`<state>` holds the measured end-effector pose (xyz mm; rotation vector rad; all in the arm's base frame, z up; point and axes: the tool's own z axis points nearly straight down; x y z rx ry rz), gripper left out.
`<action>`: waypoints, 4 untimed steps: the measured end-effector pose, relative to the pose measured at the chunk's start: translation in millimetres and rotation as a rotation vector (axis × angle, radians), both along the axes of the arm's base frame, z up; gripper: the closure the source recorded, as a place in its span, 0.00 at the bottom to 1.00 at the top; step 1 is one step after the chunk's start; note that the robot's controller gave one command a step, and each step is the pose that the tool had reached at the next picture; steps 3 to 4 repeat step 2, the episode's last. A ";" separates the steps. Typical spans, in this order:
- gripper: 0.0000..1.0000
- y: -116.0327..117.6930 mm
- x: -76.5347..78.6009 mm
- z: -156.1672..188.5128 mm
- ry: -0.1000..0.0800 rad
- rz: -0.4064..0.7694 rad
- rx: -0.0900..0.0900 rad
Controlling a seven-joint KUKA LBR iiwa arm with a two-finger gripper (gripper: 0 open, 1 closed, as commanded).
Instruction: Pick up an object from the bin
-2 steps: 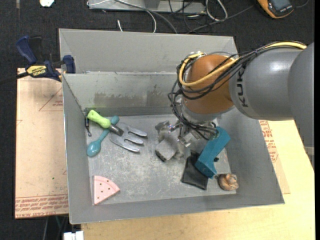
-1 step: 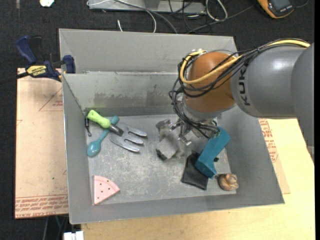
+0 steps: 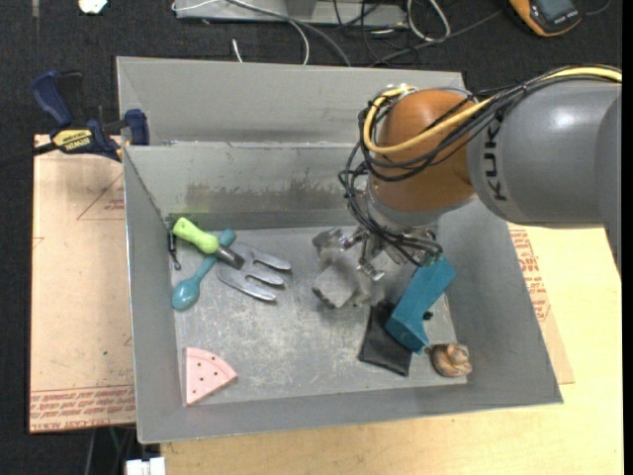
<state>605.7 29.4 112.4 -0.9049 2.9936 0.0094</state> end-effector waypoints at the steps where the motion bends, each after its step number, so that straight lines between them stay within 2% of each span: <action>1: 1.00 0.2 -0.5 34.0 0.003 -0.002 0.000; 2: 1.00 0.6 0.5 76.2 -0.001 -0.003 0.001; 4: 1.00 0.6 0.5 76.2 -0.001 -0.003 0.001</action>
Offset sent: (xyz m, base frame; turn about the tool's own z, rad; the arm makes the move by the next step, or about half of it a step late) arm 0.0002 0.0002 0.0785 0.0004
